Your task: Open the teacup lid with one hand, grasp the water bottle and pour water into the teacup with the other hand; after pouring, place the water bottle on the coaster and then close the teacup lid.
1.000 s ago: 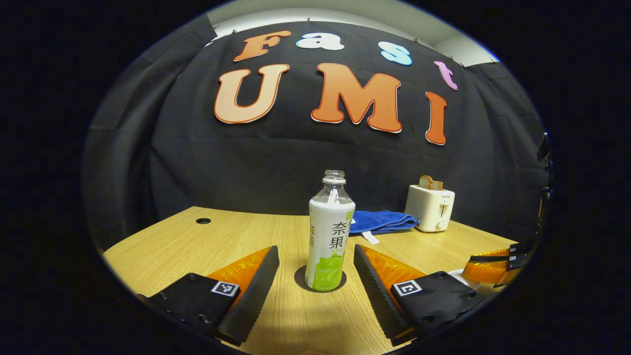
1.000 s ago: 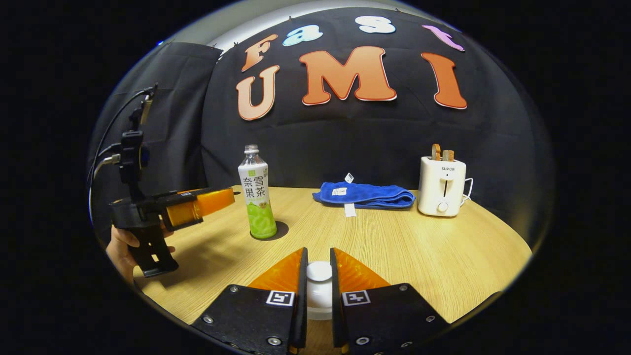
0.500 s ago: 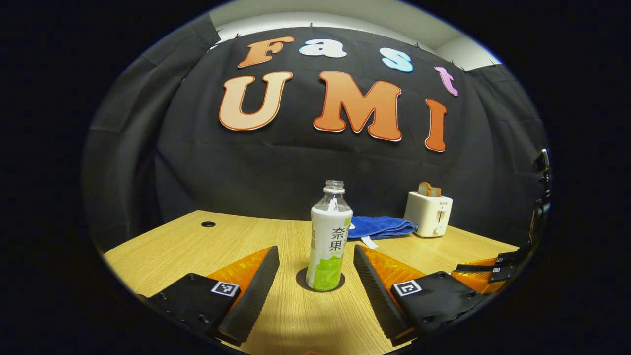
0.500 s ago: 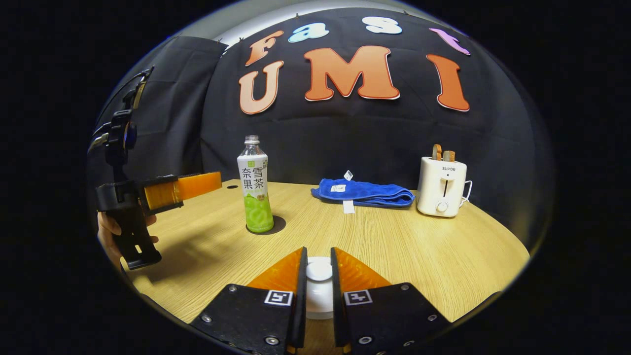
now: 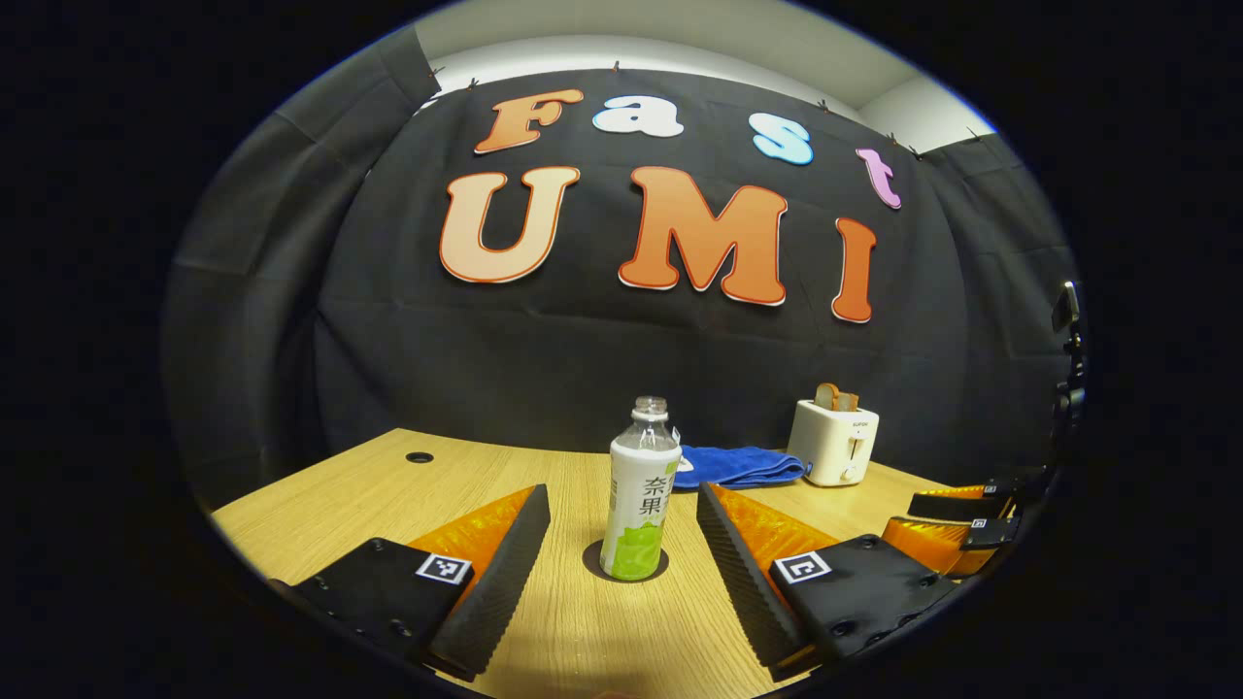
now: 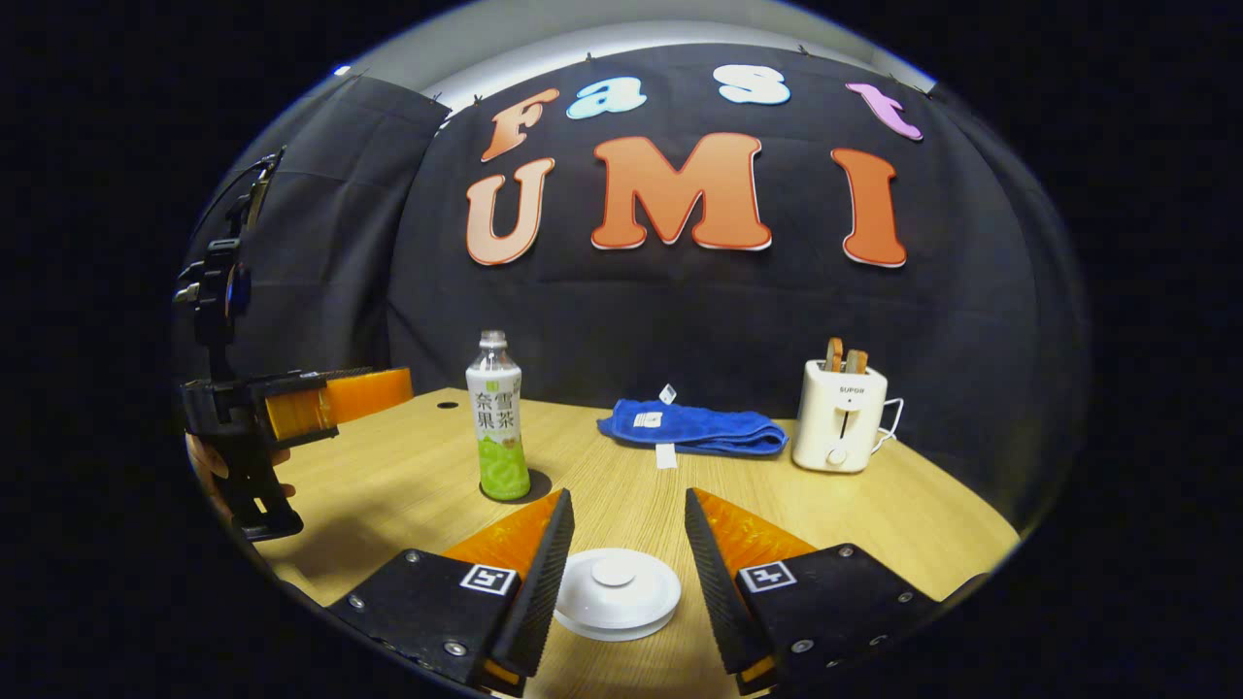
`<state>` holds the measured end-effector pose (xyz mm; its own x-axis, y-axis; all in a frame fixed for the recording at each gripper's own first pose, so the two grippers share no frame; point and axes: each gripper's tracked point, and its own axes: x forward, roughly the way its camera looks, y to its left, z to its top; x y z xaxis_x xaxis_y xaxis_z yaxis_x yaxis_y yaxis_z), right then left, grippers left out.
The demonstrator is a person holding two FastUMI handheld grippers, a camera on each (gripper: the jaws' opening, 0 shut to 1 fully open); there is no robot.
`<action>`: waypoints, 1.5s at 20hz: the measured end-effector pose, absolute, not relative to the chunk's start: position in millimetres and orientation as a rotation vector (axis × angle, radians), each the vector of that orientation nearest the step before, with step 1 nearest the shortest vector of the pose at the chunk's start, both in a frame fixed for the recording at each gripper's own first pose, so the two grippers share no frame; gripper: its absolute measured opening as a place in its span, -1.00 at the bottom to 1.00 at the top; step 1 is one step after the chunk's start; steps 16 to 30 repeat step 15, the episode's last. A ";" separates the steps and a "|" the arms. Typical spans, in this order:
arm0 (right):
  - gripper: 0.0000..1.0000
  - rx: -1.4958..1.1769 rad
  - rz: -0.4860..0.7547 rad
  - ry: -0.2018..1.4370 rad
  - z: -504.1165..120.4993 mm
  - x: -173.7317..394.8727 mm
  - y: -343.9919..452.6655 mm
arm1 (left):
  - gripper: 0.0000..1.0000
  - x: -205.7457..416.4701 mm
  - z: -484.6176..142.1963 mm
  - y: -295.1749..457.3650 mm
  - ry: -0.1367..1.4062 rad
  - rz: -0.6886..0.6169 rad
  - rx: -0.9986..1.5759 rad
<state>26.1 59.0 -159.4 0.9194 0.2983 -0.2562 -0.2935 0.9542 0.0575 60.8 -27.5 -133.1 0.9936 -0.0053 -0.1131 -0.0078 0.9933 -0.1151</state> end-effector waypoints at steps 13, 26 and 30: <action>0.73 -0.025 0.114 0.046 -38.5 17.5 -29.8 | 0.94 6.1 -76.6 -11.6 0.052 0.040 -0.092; 0.74 -0.012 0.104 0.029 -28.0 12.5 -32.7 | 0.94 0.2 -69.7 -10.6 0.043 0.042 -0.084; 0.74 -0.012 0.104 0.029 -28.0 12.5 -32.7 | 0.94 0.2 -69.7 -10.6 0.043 0.042 -0.084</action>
